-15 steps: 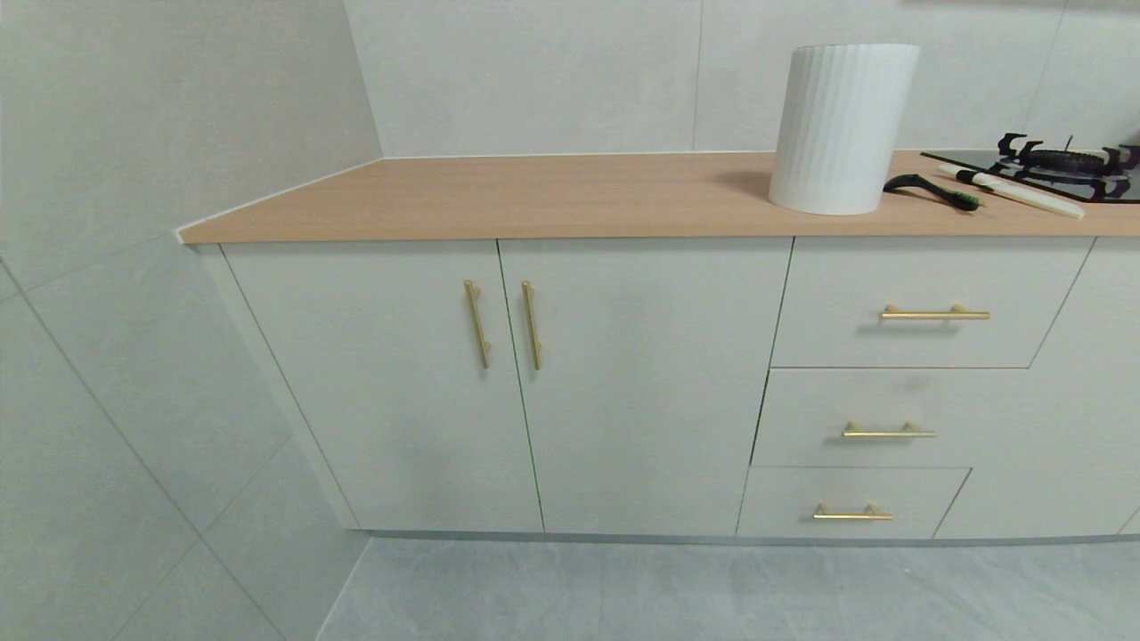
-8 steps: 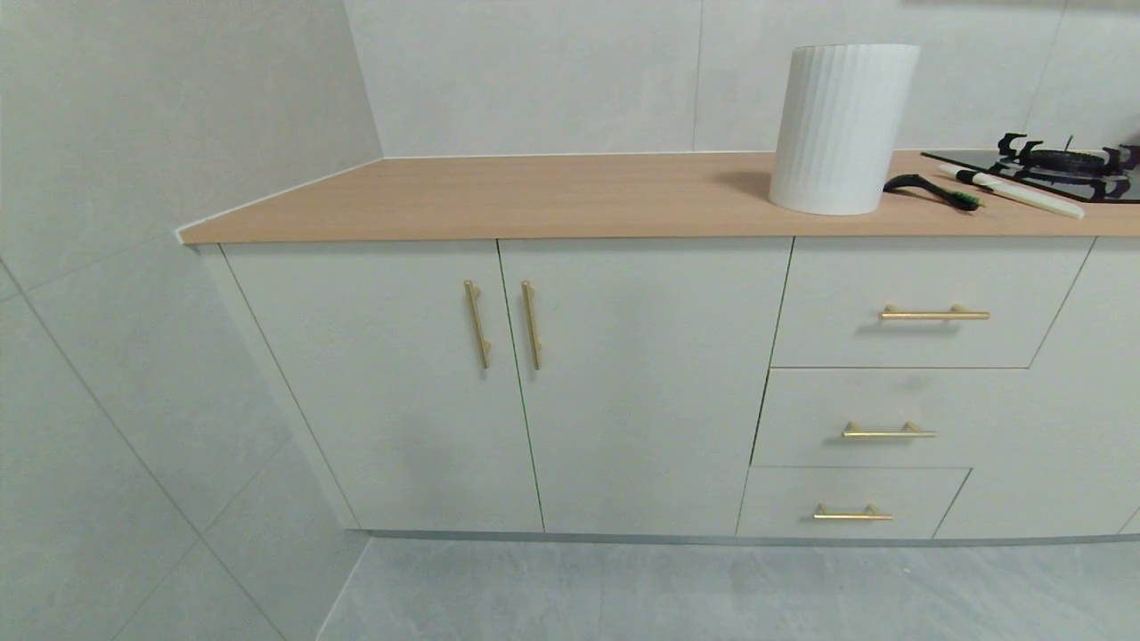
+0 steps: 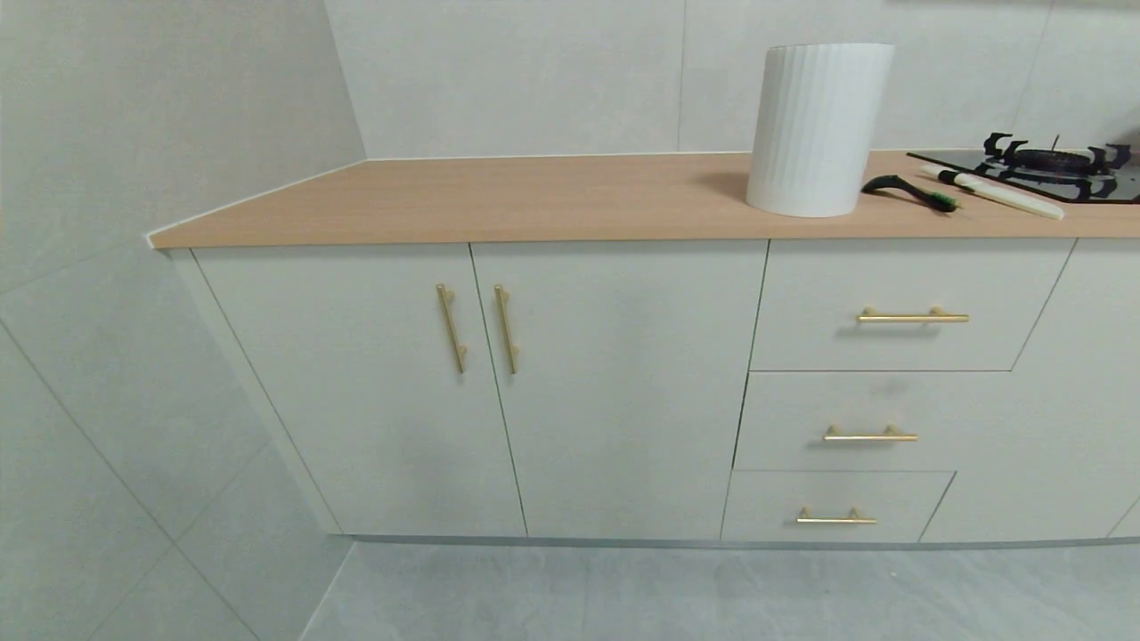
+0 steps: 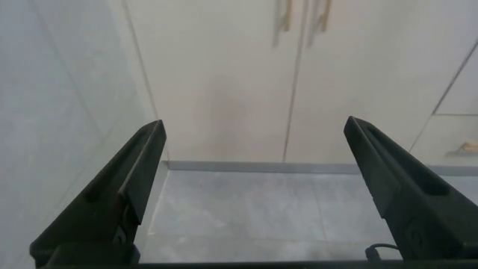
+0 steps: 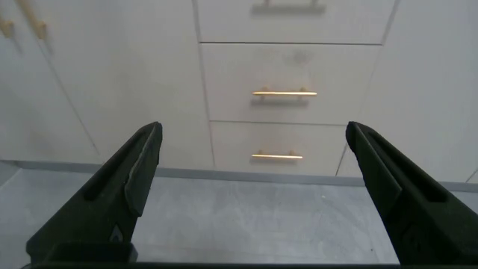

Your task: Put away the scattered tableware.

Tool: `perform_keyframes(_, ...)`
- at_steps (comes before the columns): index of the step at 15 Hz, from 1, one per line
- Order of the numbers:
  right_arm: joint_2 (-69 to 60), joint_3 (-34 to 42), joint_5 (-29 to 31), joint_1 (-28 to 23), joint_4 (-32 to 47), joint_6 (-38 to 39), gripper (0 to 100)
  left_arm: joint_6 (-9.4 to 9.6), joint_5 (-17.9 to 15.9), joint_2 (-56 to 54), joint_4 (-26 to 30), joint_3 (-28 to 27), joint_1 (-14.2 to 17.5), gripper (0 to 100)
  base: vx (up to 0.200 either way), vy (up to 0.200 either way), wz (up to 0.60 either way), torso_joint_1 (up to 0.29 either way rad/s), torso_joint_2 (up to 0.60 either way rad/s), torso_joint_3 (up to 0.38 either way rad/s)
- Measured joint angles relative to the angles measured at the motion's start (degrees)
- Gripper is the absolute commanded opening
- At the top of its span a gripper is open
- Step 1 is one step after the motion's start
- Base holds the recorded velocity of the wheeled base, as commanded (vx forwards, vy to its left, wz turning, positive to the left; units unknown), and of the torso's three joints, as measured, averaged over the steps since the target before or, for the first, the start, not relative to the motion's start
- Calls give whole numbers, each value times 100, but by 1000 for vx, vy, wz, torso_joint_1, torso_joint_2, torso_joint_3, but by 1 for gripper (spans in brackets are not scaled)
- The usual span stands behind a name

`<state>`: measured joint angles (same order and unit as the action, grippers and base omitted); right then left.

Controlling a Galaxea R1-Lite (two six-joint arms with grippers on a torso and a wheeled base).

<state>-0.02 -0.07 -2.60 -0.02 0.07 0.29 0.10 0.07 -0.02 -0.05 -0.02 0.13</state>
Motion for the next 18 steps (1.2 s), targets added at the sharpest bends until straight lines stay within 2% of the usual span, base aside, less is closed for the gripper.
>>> perform_keyframes(2,0,0,2,-7,2,-2,100,0,0,0,-2,2,-4,100,0,-200,0,5,7,2)
perform_keyframes(12,2,-2,6,-9,2,-2,100,-10,0,-2,-2,2,-4,100,0,0,0,0,0,0)
perform_keyframes(18,2,-2,6,-7,2,-2,100,-10,0,-2,-5,0,-4,100,200,0,0,3,2,3)
